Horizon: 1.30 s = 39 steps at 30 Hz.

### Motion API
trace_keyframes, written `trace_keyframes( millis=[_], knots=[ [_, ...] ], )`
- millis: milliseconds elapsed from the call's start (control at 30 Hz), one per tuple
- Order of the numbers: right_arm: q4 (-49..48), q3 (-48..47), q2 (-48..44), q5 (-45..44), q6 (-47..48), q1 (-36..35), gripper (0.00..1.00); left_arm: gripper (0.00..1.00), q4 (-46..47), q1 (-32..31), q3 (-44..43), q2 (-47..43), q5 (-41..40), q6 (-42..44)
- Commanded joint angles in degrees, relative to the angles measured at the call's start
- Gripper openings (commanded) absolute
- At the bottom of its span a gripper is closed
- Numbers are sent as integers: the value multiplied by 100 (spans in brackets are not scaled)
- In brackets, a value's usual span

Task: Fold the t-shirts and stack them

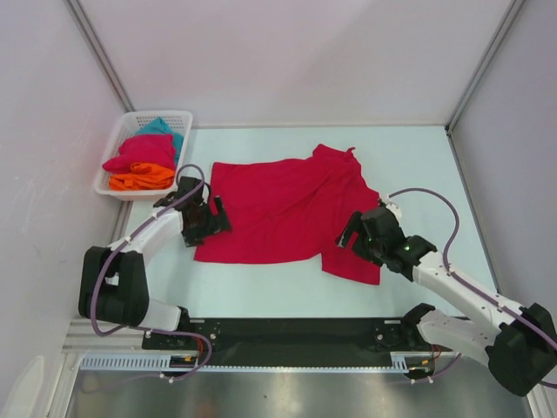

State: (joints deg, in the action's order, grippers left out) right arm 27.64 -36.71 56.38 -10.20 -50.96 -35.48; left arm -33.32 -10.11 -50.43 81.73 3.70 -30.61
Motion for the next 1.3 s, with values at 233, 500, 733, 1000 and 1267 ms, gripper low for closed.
trace_keyframes(
  millis=[233,500,733,1000,1267],
  knots=[
    [-523,49,980,528,60,560,91,100,230,334,1044,-913,-300,-674],
    [-505,217,814,431,-63,595,91,100,107,378,1326,-1291,-362,-595],
    [-189,366,340,273,-177,587,90,100,255,387,1536,-1318,-335,-735],
    [145,471,75,246,-309,464,88,92,976,466,1958,-1072,-10,-1157],
    [558,560,-153,88,-590,-81,87,79,1450,527,2152,-800,200,-1184]
  ],
)
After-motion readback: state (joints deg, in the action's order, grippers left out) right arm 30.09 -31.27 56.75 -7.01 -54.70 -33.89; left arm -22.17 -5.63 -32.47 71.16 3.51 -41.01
